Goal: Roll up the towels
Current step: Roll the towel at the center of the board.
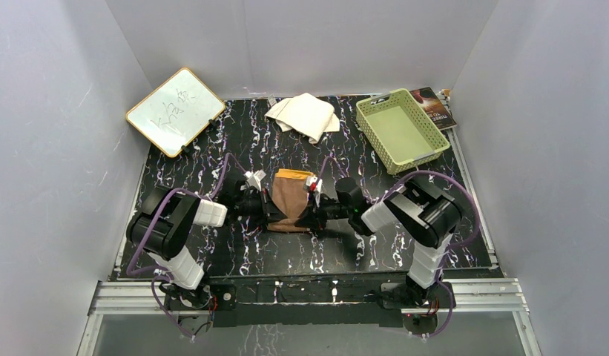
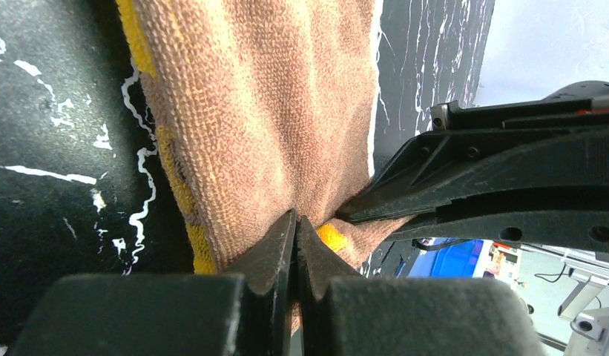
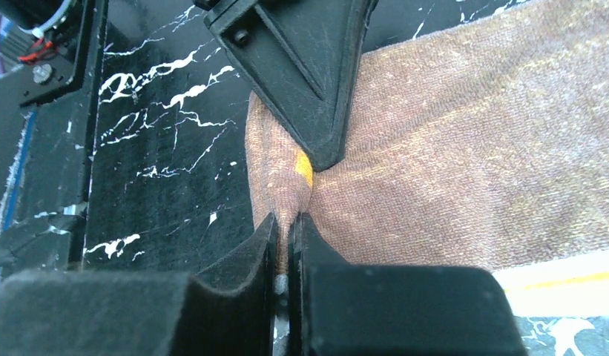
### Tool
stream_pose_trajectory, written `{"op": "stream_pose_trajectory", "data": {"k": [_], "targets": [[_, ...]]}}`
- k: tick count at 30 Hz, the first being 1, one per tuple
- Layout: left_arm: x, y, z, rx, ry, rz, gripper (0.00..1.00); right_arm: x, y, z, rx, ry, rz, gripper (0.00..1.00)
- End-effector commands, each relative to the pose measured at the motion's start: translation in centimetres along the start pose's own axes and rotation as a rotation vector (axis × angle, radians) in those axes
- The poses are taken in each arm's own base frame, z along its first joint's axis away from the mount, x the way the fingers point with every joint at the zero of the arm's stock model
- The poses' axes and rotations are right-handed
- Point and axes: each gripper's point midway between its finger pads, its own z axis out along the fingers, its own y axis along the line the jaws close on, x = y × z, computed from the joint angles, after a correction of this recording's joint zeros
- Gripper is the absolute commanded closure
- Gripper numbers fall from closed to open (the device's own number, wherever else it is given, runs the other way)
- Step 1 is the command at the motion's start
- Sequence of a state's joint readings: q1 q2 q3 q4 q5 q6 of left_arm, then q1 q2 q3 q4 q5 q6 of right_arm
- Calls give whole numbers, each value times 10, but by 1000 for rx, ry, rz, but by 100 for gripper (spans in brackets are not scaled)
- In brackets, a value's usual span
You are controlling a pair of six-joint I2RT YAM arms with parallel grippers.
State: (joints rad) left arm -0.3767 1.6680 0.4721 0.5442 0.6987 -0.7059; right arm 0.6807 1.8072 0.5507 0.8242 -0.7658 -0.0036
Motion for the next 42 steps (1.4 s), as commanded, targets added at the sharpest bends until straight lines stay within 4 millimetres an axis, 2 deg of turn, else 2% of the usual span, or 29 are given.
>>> {"op": "stream_pose_trajectory", "data": {"k": [1, 5, 9, 11, 14, 16, 18, 20, 22, 24, 26, 30, 32, 35, 39, 42], "targets": [[26, 41, -5, -194, 51, -34, 100, -25, 1, 5, -63, -85, 37, 100], [15, 31, -10, -192, 20, -25, 100, -31, -9, 2, -56, -117, 178, 100], [-10, 11, -22, -199, -51, 21, 100, -30, -17, 3, -110, -103, 435, 100], [-26, 0, -33, -218, -106, 58, 91, -21, -20, 7, -135, -55, 556, 100], [-44, -20, -50, -219, -185, 110, 77, -6, -25, 12, -114, 2, 650, 100], [-49, -34, -59, -194, -213, 137, 71, 1, -29, 13, -79, 18, 686, 100], [-49, -45, -63, -155, -225, 155, 70, 6, -33, 13, -52, 36, 723, 100], [-44, -51, -62, -111, -217, 156, 74, 15, -35, 14, -25, 69, 776, 100], [-35, -51, -58, -65, -196, 139, 84, 23, -39, 16, -3, 111, 816, 100], [-25, -46, -51, -30, -168, 106, 91, 30, -43, 17, 18, 138, 832, 100], [-15, -37, -42, -7, -137, 64, 94, 35, -46, 17, 48, 152, 842, 100], [-9, -27, -31, 13, -123, 22, 95, 38, -51, 13, 93, 152, 880, 100], [-14, -26, -28, 5, -131, 32, 93, 38, -49, 12, 96, 147, 891, 100], [-33, -30, -28, -29, -156, 86, 91, 38, -46, 9, 94, 150, 885, 100], [-61, -48, -28, -25, -190, 144, 88, 42, -42, 6, 82, 167, 861, 100], [-72, -56, -29, -17, -201, 169, 84, 43, -39, 5, 72, 177, 847, 100]]}}
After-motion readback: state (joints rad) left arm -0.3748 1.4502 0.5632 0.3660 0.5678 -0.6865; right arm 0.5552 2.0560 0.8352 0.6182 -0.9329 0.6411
